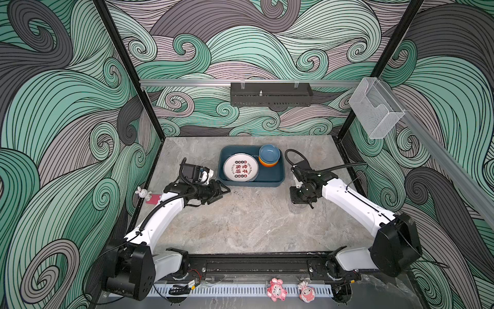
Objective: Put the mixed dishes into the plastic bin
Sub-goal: 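Lower the right gripper into the clear cup nearest the bin and pinch its rim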
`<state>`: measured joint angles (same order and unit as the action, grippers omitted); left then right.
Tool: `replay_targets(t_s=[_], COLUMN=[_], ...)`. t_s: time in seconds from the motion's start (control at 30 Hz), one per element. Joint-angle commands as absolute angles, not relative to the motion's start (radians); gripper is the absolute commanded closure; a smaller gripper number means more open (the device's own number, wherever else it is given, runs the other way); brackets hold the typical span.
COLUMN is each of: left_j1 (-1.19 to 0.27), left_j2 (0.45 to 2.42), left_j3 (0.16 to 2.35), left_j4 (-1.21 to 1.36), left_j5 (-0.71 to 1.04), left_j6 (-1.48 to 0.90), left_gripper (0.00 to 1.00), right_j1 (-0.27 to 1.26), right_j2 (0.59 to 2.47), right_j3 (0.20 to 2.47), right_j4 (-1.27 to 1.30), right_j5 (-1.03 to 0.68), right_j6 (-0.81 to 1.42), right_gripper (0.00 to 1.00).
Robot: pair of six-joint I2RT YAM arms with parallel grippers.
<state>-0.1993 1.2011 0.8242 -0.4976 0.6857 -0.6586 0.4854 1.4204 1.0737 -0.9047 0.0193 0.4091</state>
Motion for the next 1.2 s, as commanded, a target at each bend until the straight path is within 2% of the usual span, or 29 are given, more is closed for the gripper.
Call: replay_targets(t_s=[0.0, 0.47, 0.7, 0.97, 1.17], left_j1=[-0.209, -0.209, -0.208, -0.209, -0.209], left_j2=[1.194, 1.186, 1.184, 1.183, 1.178], left_j3=[0.818, 0.795, 0.788, 0.779, 0.778], left_j4=[-0.482, -0.471, -0.468, -0.461, -0.461], left_j5=[0.701, 0.701, 0.7, 0.701, 0.701], left_j6=[-0.669, -0.68, -0.683, -0.69, -0.689], left_gripper=[0.41, 0.42, 0.42, 0.42, 0.42], right_j1=[0.498, 0.529, 0.538, 0.547, 0.548], right_j2=[1.455, 1.539, 1.552, 1.55, 1.519], right_j3=[1.066, 1.062, 1.064, 1.089, 1.134], right_j4=[-0.895, -0.86, -0.857, -0.893, -0.933], right_j5=[0.028, 0.033, 0.04, 0.065, 0.086], right_j6=[0.425, 0.43, 0.425, 0.392, 0.364], right_gripper=[0.67, 0.7, 0.79, 0.95, 1.0])
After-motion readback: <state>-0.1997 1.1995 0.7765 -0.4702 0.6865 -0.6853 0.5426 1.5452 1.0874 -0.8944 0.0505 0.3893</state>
